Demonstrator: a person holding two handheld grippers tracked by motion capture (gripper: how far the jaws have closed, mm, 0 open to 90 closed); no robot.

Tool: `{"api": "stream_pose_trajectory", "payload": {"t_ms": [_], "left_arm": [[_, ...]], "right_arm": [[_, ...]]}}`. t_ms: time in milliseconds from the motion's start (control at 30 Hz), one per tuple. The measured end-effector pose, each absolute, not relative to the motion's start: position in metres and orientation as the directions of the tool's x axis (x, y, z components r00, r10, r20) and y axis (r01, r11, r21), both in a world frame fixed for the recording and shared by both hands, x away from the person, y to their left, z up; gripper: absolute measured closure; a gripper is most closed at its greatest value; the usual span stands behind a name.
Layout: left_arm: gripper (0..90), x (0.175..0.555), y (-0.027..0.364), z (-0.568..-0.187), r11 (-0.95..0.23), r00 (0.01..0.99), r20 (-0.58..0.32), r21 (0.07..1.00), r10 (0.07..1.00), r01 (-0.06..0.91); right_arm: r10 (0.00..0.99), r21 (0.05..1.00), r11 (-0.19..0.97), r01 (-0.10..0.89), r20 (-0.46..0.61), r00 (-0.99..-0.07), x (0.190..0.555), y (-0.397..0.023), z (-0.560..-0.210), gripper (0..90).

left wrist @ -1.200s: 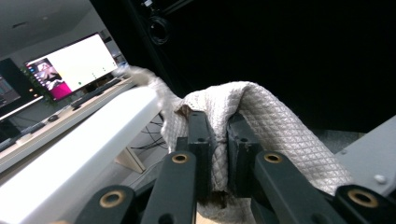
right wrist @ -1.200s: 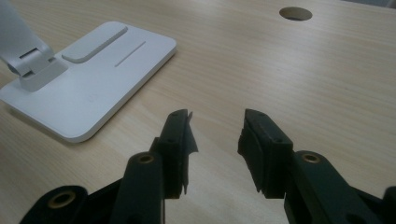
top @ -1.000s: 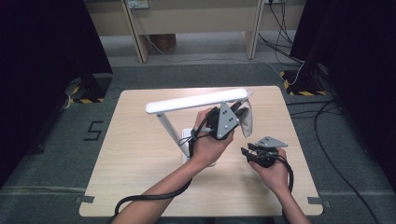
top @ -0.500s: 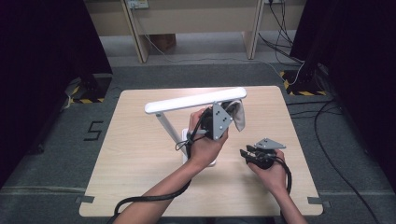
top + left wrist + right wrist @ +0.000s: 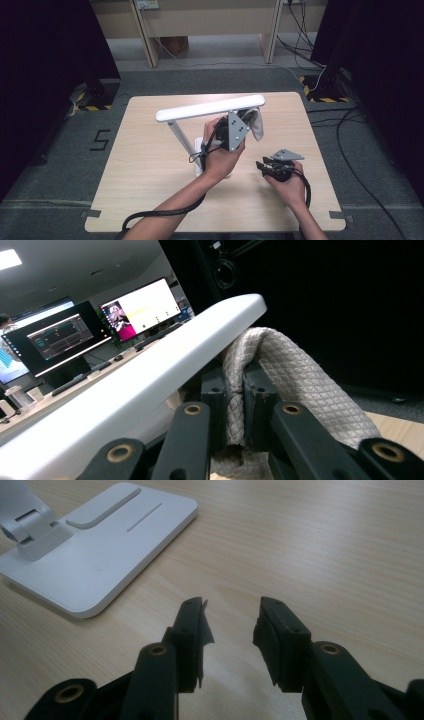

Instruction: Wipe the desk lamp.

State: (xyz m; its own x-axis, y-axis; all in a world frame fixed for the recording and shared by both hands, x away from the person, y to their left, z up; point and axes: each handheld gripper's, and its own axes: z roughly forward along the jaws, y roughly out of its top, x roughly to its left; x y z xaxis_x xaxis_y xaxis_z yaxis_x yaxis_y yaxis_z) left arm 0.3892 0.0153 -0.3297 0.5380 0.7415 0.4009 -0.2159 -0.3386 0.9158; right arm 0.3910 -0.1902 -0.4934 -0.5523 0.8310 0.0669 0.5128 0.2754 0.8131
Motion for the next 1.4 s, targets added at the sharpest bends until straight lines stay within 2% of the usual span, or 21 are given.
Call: {"api": "stream_pose_trajectory", "payload": {"t_ms": [367, 733, 1133, 1400], "left_arm": [[82.1, 0.386, 0.019, -0.330, -0.346, 0.550, 0.405, 0.914, 0.731, -0.213], [82.0, 0.372, 0.046, -0.337, -0.377, 0.571, 0.411, 0.908, 0.710, -0.185], [81.5, 0.331, 0.110, -0.354, -0.423, 0.616, 0.438, 0.888, 0.655, -0.182], [81.5, 0.302, 0.166, -0.361, -0.400, 0.586, 0.406, 0.905, 0.701, -0.148]], "right_arm": [[0.830, 0.812, 0.274, 0.515, 0.071, -0.554, 0.391, -0.188, -0.495, 62.9], [0.826, 0.811, 0.282, 0.513, 0.067, -0.560, 0.391, -0.184, -0.494, 62.7], [0.824, 0.807, 0.290, 0.514, 0.063, -0.563, 0.390, -0.185, -0.495, 62.7], [0.816, 0.797, 0.309, 0.518, 0.058, -0.576, 0.390, -0.177, -0.496, 62.7]]}}
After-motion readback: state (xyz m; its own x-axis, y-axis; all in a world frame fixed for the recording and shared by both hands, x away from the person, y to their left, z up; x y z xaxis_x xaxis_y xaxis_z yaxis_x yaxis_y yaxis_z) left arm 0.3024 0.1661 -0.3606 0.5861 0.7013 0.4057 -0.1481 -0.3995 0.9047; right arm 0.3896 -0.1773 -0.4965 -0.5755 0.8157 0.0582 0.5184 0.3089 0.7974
